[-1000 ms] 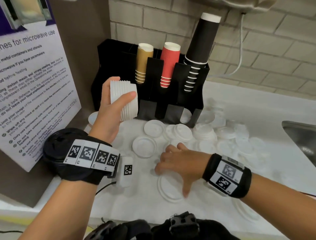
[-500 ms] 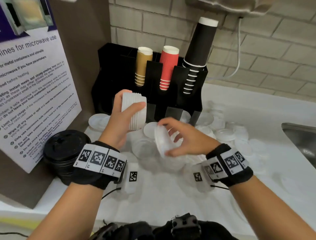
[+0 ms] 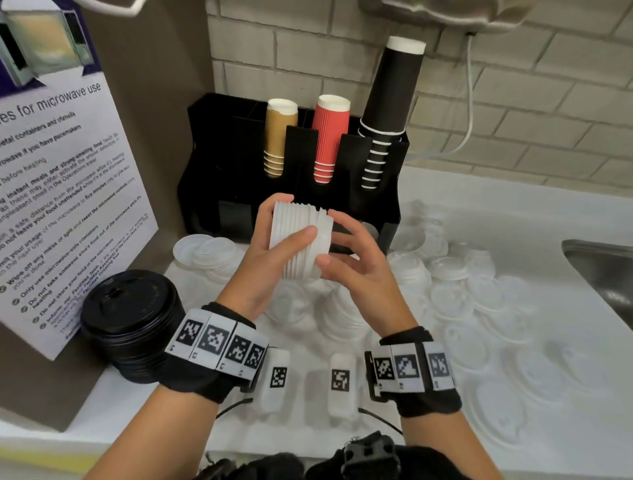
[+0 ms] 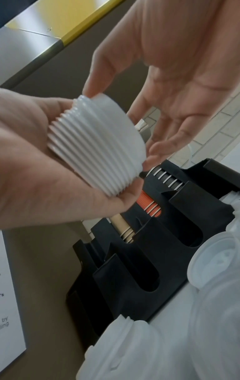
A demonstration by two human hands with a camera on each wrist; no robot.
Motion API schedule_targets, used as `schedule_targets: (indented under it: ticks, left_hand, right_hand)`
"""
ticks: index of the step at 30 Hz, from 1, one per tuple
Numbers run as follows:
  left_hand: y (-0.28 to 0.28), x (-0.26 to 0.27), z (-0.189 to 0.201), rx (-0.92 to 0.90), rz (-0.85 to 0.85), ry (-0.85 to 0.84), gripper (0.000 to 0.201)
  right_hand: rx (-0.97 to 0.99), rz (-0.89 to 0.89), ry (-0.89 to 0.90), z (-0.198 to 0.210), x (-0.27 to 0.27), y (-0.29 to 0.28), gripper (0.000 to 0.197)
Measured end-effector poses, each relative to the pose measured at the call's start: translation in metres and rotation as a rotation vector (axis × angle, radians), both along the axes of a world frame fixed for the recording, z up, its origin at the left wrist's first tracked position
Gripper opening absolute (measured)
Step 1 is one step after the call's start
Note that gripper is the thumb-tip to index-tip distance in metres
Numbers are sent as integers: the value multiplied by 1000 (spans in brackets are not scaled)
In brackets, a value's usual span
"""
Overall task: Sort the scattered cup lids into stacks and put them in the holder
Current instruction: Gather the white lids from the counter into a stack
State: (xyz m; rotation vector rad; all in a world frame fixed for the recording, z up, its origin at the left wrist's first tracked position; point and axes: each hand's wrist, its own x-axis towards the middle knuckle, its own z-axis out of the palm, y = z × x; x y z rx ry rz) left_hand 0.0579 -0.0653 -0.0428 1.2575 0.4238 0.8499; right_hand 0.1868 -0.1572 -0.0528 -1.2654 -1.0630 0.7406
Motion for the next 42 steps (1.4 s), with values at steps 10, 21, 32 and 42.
schedule_targets:
  ticks: [10, 21, 32, 42]
  left_hand:
    - [1, -3, 0, -5, -91, 38, 50]
    - [2, 2, 5, -5, 78, -1, 65]
    - [29, -21, 6, -63, 240, -34, 58]
    - [31, -36, 16, -54, 301, -49, 59]
  right_hand:
    - [-23, 46, -43, 6, 4, -2, 65]
    - [-195, 173, -289, 23, 22, 13, 73]
    - [-962, 555, -1222, -6, 61, 22, 87]
    - [-732, 501, -1197, -1, 40, 57, 69]
